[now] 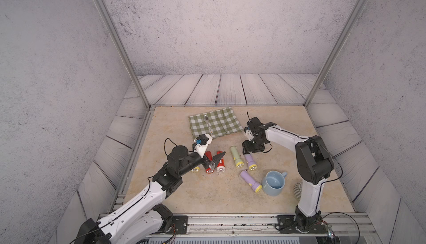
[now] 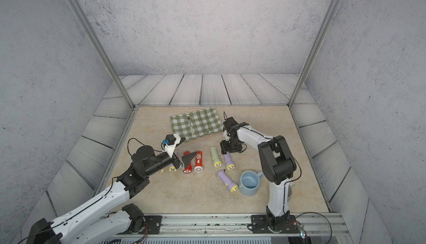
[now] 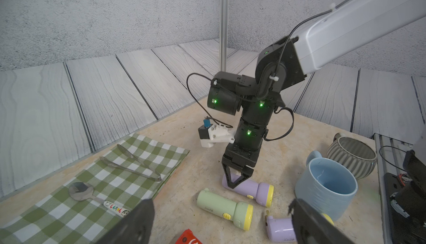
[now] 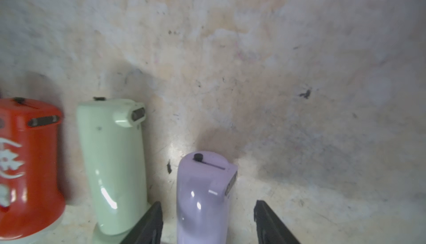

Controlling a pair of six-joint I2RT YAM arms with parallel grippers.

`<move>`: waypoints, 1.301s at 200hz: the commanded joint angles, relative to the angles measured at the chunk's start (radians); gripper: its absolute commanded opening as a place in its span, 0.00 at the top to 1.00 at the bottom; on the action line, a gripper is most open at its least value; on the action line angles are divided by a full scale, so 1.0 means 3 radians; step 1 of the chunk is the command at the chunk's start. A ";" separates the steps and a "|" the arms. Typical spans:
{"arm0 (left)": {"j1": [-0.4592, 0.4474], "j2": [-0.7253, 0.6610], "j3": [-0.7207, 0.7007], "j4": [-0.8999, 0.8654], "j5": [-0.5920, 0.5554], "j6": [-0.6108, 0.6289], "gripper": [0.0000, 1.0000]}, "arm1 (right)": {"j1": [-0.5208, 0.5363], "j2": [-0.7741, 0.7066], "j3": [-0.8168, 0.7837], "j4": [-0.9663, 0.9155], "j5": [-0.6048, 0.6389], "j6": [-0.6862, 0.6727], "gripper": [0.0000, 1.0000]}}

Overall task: Close the plug at the bottom of the flashlight
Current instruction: Pick up the flashlight from the center of the board.

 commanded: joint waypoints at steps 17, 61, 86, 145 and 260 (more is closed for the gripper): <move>0.0015 -0.0065 -0.0010 0.0064 -0.0242 -0.0118 0.04 | -0.0007 -0.0751 -0.0226 0.0230 -0.0020 -0.0033 0.33; 0.0015 -0.0128 -0.0011 0.0009 -0.0424 -0.0322 0.04 | 0.0448 -0.1771 -0.0878 0.0304 0.0493 -0.0254 0.33; 0.0015 -0.0148 -0.0014 -0.0072 -0.0614 -0.0471 0.04 | 0.1039 -0.2142 -0.1131 0.0137 0.0910 -0.0357 0.34; 0.0016 -0.0361 0.0030 -0.0292 -0.0643 -0.0655 0.04 | 0.1566 -0.2290 -0.1472 -0.0318 0.1149 -0.0012 0.36; 0.0016 -0.0468 -0.0069 -0.0321 -0.0661 -0.0874 0.04 | 0.1883 -0.2126 -0.1885 -0.0260 0.1159 0.0790 0.35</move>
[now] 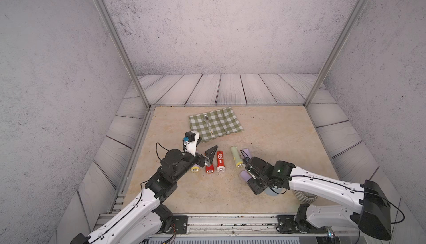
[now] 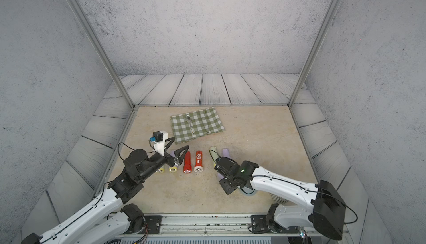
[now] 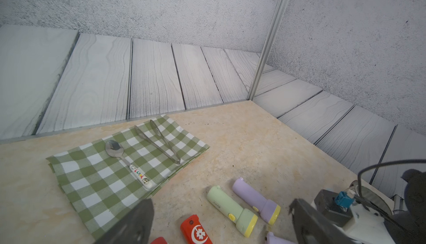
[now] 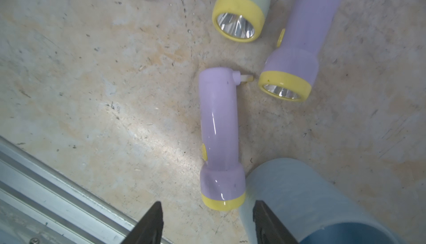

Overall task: Close the plug at the bottom of the flashlight
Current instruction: Pick up the flashlight from the center of the board.

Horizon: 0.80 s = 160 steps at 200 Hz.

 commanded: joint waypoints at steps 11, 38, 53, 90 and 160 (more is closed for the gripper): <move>0.0016 -0.0006 -0.0023 0.0059 0.0054 -0.0064 0.04 | 0.0028 0.0116 -0.0114 0.0084 0.0089 0.0195 0.35; 0.0014 -0.0003 -0.0011 0.0032 0.0100 -0.0077 0.04 | 0.0065 0.0305 -0.0115 0.0081 0.0121 0.0263 0.35; 0.0017 -0.0014 -0.0018 0.0030 0.0106 -0.0072 0.04 | 0.0097 0.0373 -0.0139 0.0138 0.0100 0.0293 0.35; 0.0014 -0.0024 -0.0032 0.0029 0.0110 -0.0058 0.04 | 0.0175 0.0566 -0.0176 0.0297 0.0071 0.0353 0.35; 0.0016 -0.0009 -0.0057 0.0069 0.0131 -0.0062 0.04 | 0.0285 0.0751 -0.0191 0.0438 0.0053 0.0411 0.35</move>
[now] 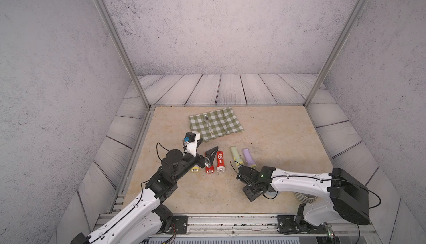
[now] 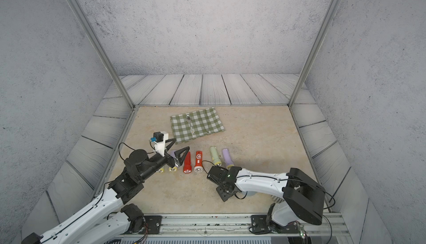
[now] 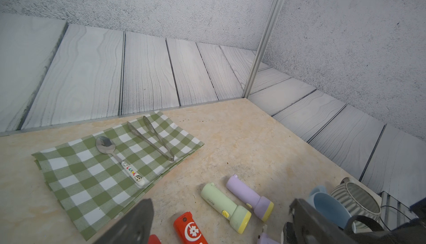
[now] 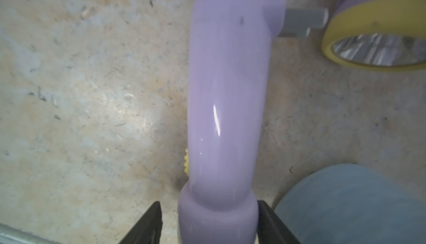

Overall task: Close the plug at the bottom of the flashlight
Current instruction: Pick up the flashlight from the center of the board.

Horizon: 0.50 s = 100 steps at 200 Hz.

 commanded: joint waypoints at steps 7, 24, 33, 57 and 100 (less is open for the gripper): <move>0.0017 -0.0013 -0.0054 0.0061 0.0034 -0.0003 0.03 | 0.0032 0.0055 -0.0008 0.0059 -0.0002 0.0063 0.35; 0.0015 -0.0020 -0.0059 0.0067 0.0034 -0.0008 0.03 | 0.0040 0.0077 -0.0005 0.0088 -0.0021 0.0059 0.38; 0.0017 -0.0023 -0.0069 0.0073 0.0034 -0.0012 0.03 | 0.0044 0.0088 -0.0007 0.0111 -0.0040 0.0058 0.40; 0.0016 -0.0025 -0.0070 0.0070 0.0033 -0.0013 0.04 | 0.0044 0.0118 -0.0011 0.0151 -0.0077 0.0060 0.49; 0.0014 -0.0040 -0.0092 0.0055 0.0006 0.0002 0.03 | 0.0049 0.0142 -0.0054 0.0225 -0.0159 0.0090 0.74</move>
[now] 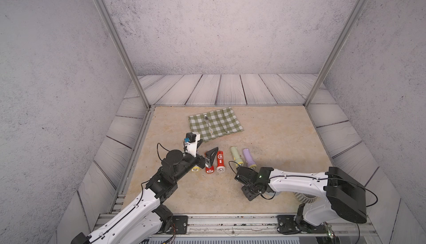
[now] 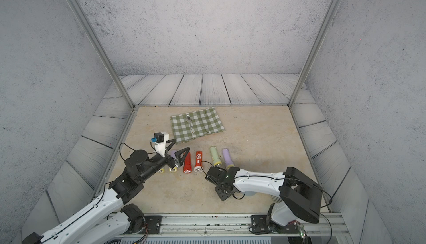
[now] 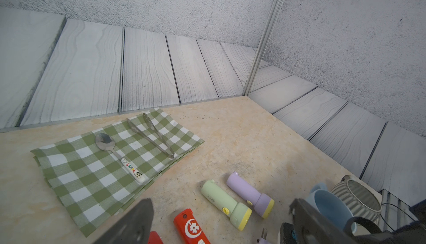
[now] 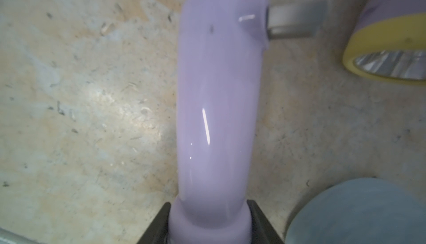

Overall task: Close the plug at the bottom of the flashlight
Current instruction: Pick up the flashlight from the center of the board.

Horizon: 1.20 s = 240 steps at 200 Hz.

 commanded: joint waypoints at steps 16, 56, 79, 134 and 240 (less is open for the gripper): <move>0.0014 -0.0064 -0.0064 0.0054 -0.0016 0.0013 0.02 | 0.0022 0.0004 -0.0051 0.0092 -0.0131 0.0034 0.86; 0.0019 -0.0165 -0.0076 0.0053 0.0064 0.0084 0.01 | 0.0020 -0.0427 0.0073 0.0177 -0.0084 -0.0187 1.00; 0.0016 -0.0231 -0.0151 0.0288 0.0296 0.0126 0.00 | 0.0016 -0.0727 0.0211 0.0258 0.0100 -0.0439 1.00; 0.0014 -0.0106 -0.0125 0.0606 0.0838 0.0111 0.02 | 0.0020 -0.1378 0.0375 0.0640 0.0734 -0.1019 1.00; -0.0001 0.0399 0.0198 0.1356 0.1433 -0.0162 0.02 | 0.0020 -0.1710 0.0541 0.1186 0.0805 -0.1519 1.00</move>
